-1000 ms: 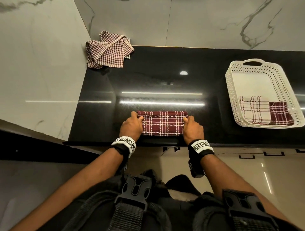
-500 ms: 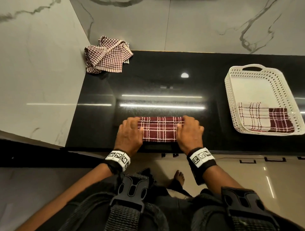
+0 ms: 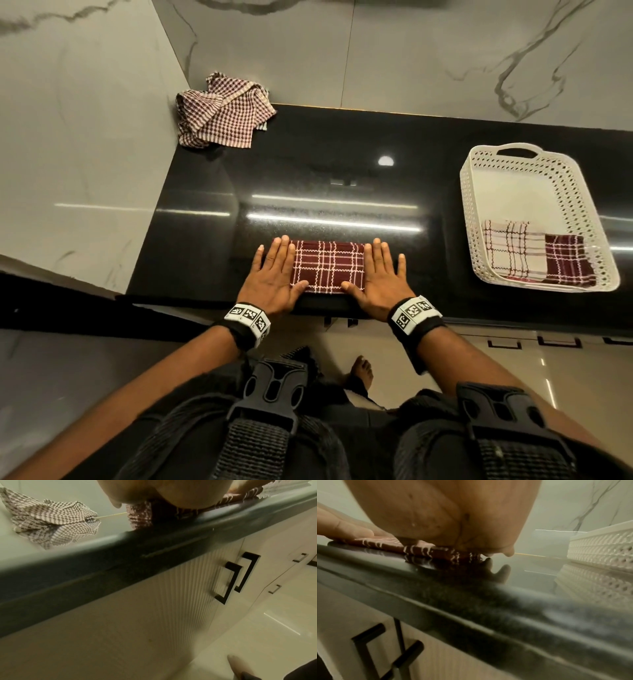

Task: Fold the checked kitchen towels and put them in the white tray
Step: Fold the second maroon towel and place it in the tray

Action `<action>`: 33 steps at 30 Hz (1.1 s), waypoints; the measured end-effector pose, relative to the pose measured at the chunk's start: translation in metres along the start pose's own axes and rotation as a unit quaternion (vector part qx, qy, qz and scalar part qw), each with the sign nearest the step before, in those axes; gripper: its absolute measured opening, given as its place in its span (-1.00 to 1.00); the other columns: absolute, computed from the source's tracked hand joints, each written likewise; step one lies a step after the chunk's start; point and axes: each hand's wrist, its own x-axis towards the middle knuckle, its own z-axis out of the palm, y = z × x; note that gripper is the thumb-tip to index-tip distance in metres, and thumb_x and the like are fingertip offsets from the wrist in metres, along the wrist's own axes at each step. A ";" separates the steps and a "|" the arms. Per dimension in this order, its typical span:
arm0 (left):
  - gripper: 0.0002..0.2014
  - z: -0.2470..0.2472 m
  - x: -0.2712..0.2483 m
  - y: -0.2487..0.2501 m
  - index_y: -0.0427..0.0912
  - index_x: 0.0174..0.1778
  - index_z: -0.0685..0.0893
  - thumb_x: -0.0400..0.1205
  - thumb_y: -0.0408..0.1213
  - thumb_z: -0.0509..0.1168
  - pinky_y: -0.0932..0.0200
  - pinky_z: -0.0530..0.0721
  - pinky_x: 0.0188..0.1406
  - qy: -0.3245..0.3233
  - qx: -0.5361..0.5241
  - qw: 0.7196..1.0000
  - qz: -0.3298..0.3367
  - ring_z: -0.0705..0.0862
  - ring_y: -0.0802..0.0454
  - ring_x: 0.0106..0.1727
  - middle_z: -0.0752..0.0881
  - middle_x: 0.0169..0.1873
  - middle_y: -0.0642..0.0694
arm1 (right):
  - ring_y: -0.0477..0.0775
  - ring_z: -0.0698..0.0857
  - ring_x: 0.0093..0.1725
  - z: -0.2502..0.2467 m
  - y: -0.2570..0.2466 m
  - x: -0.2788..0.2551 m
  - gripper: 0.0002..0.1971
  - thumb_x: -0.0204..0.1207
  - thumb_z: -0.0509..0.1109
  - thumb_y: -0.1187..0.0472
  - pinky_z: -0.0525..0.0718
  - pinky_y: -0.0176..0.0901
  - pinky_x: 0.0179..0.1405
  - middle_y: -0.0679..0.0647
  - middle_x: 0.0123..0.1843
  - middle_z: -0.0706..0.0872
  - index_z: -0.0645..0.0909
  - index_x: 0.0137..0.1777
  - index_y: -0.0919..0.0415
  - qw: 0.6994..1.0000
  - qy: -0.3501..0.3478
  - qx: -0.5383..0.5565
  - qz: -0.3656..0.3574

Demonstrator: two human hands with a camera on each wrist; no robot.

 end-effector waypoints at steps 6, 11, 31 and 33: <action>-0.44 -0.015 -0.005 0.022 -0.22 0.54 0.46 0.66 0.00 0.13 -0.20 0.34 0.54 0.126 -0.042 0.981 0.139 0.47 -0.23 0.52 0.47 0.53 -0.26 | 0.05 -0.27 0.74 -0.019 -0.012 -0.001 -0.22 0.68 -0.02 -0.33 -0.33 0.38 0.65 0.11 0.79 -0.11 0.03 0.74 0.15 0.990 0.091 -0.025 -0.102; -0.57 -0.014 -0.004 0.025 -0.09 0.40 0.61 0.67 -0.02 0.13 -0.12 0.49 0.36 0.107 -0.038 0.978 0.175 0.60 -0.09 0.33 0.63 0.38 -0.10 | 0.14 0.18 0.69 -0.008 -0.011 -0.009 -0.39 0.65 0.10 -0.26 -0.10 0.43 0.64 0.06 0.65 0.33 0.38 0.57 0.09 0.994 0.105 0.008 -0.035; -0.03 0.017 -0.022 -0.011 -0.19 0.74 0.09 0.49 0.04 0.41 -0.24 0.12 0.70 0.057 -0.018 0.976 0.208 0.08 -0.09 0.75 0.09 0.74 -0.17 | -0.01 -0.30 0.72 0.029 -0.025 -0.018 0.14 0.43 0.50 -0.13 -0.25 0.38 0.68 0.00 0.78 -0.25 -0.27 0.76 0.05 0.978 0.041 -0.085 -0.187; -0.11 0.020 -0.028 -0.011 -0.20 0.71 0.23 0.49 -0.04 0.44 -0.23 0.25 0.66 0.082 -0.045 0.971 0.220 0.23 -0.10 0.71 0.24 0.70 -0.18 | -0.04 -0.21 0.72 0.041 -0.027 -0.025 0.04 0.45 0.51 -0.04 -0.15 0.37 0.69 0.01 0.79 -0.08 -0.10 0.77 0.05 0.979 0.081 -0.048 -0.180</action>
